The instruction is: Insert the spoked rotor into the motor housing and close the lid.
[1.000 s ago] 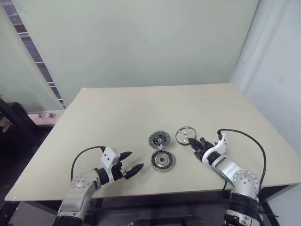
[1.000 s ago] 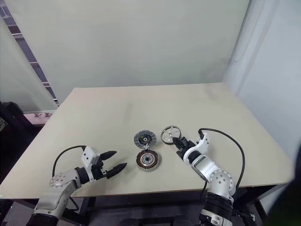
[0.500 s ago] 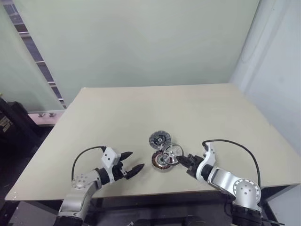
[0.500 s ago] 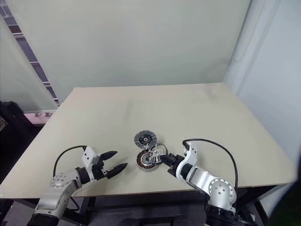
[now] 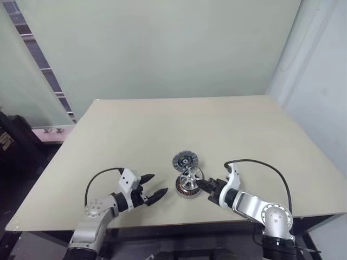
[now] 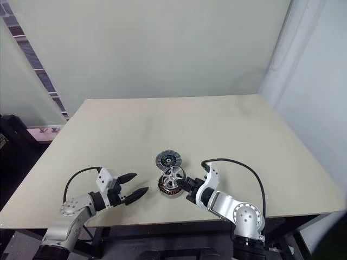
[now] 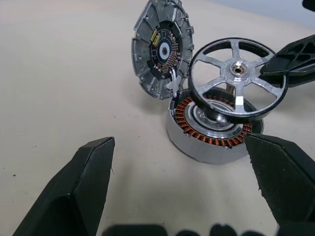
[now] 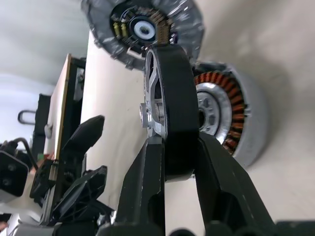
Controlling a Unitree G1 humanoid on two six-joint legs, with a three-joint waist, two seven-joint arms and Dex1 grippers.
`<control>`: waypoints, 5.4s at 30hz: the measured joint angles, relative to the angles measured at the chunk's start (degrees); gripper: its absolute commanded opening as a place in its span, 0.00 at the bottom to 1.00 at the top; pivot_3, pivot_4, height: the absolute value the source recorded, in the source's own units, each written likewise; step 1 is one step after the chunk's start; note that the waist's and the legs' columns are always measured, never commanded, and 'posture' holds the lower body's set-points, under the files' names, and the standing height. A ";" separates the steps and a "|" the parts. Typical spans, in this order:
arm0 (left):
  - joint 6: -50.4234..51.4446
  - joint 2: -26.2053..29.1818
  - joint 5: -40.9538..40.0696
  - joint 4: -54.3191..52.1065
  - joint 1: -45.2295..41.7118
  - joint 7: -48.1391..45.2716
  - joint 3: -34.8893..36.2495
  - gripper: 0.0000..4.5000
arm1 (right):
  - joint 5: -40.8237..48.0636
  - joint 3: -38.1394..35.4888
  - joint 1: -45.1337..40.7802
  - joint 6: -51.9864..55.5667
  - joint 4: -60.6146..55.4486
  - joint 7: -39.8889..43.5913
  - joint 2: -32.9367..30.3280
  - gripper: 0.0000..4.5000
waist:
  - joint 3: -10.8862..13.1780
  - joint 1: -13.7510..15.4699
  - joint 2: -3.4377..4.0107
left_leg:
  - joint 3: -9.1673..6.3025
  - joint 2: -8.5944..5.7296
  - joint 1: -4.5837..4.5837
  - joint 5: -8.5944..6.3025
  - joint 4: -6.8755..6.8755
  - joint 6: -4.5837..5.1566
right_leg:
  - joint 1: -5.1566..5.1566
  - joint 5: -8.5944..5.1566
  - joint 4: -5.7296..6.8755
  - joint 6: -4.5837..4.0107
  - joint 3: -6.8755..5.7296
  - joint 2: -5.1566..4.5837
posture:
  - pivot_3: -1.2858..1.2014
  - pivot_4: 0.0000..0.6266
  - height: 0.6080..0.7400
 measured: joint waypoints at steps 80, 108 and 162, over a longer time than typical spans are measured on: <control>-0.55 -1.15 0.93 0.00 -0.03 0.26 -2.03 1.00 | 4.01 3.25 -0.51 -3.23 -1.98 -4.81 -5.27 0.76 | -0.03 0.02 -0.02 | 0.03 -0.01 0.14 0.01 0.12 0.02 | 0.21 0.01 0.03 0.00 0.07 0.06 | 0.52 0.00 1.00; -0.75 -0.75 1.03 0.00 -1.09 0.12 -2.07 1.00 | -40.52 32.84 -3.84 -38.81 14.41 18.35 -12.28 0.01 | -0.20 -0.01 -0.16 | 0.10 0.07 0.41 0.01 0.24 0.01 | 0.37 0.02 0.10 -0.01 0.13 0.17 | 0.52 0.00 1.00; -2.57 -2.18 1.90 2.19 -1.90 0.07 -3.80 1.00 | -72.12 67.28 -30.72 -27.30 0.21 61.40 -34.47 0.99 | -0.69 0.06 -0.29 | -0.11 0.00 0.32 0.01 0.33 -0.01 | 0.27 0.07 0.19 0.07 0.01 0.18 | 0.52 0.00 1.00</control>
